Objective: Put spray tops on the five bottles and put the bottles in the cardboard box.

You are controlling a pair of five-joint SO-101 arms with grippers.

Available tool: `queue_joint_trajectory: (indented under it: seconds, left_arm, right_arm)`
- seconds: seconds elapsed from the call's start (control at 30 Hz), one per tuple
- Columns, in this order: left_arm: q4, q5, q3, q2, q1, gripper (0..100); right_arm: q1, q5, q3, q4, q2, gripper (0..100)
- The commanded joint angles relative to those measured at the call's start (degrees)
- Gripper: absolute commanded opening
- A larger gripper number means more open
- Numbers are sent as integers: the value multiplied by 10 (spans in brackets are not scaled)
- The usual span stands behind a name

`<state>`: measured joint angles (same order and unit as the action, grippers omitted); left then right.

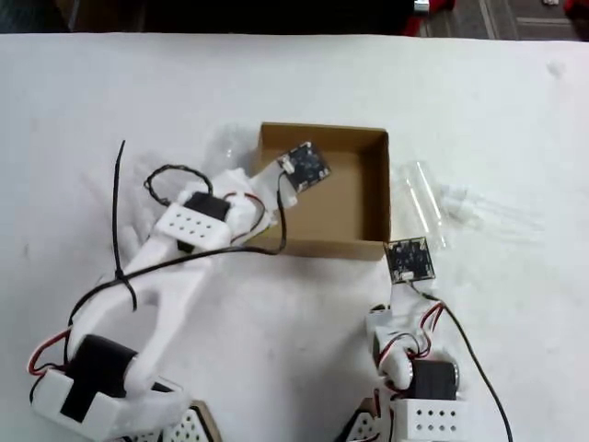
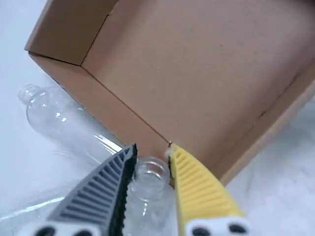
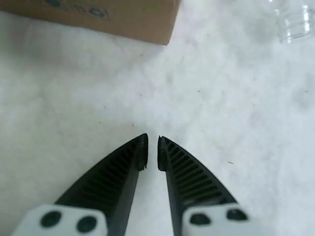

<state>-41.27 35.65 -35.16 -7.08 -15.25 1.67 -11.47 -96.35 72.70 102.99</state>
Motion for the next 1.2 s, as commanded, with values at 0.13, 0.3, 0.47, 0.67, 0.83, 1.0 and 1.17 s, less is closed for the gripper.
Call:
queue_joint_trajectory:
  seconds: [0.13,0.3,0.47,0.67,0.83,1.0,1.17]
  left_arm:
    - [-144,-9,166,-77,-1,46]
    - [-149,-51,217,-101,-6,46]
    - [-148,-155,244,-124,-65,46]
    - [-147,-147,246,-141,-125,50]
    - [-144,-152,267,-150,-124,46]
    - [-15,-153,248,-146,-119,25]
    - [260,-177,109,-149,-116,24]
  right_arm:
    - [-3,-4,-4,2,3,23]
    - [-3,-4,-4,2,3,23]
    - [-3,-4,-4,2,3,23]
    - [-3,-4,-4,2,3,23]
    - [-3,-2,-4,2,3,23]
    - [-3,-2,-4,2,3,23]
    - [-3,-2,-4,2,3,23]
